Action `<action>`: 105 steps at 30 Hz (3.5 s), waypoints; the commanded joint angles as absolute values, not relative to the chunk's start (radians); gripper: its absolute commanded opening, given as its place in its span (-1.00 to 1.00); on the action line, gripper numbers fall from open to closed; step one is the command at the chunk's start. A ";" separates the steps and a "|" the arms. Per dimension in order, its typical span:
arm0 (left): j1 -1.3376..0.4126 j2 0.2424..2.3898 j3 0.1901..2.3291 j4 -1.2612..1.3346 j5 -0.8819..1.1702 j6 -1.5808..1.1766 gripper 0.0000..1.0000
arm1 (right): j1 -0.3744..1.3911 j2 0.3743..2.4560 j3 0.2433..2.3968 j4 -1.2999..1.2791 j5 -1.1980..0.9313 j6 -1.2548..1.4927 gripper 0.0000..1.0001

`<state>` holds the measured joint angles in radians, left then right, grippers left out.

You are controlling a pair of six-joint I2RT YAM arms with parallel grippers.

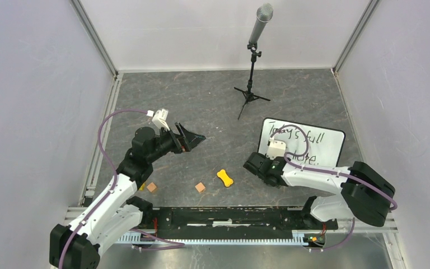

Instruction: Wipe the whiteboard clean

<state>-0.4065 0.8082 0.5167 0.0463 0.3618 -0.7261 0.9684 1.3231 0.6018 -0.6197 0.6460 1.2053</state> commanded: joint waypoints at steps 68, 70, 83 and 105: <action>-0.410 0.734 0.530 -0.102 0.307 -0.730 0.99 | 1.222 1.470 0.753 -0.045 0.325 0.304 0.14; -0.410 0.739 0.528 -0.103 0.306 -0.727 0.99 | 1.225 1.486 0.757 -0.040 0.335 0.309 0.12; -0.411 0.766 0.523 -0.088 0.301 -0.715 0.99 | 1.226 1.560 0.770 -0.030 0.356 0.304 -0.04; -0.411 1.139 0.741 0.326 0.049 -0.726 0.99 | 1.038 1.095 0.608 -0.083 0.905 0.231 -0.64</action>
<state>-0.4072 1.0317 0.6483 0.1074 0.1722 -0.7288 1.1469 1.2011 0.6762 -0.0650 0.6842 0.2535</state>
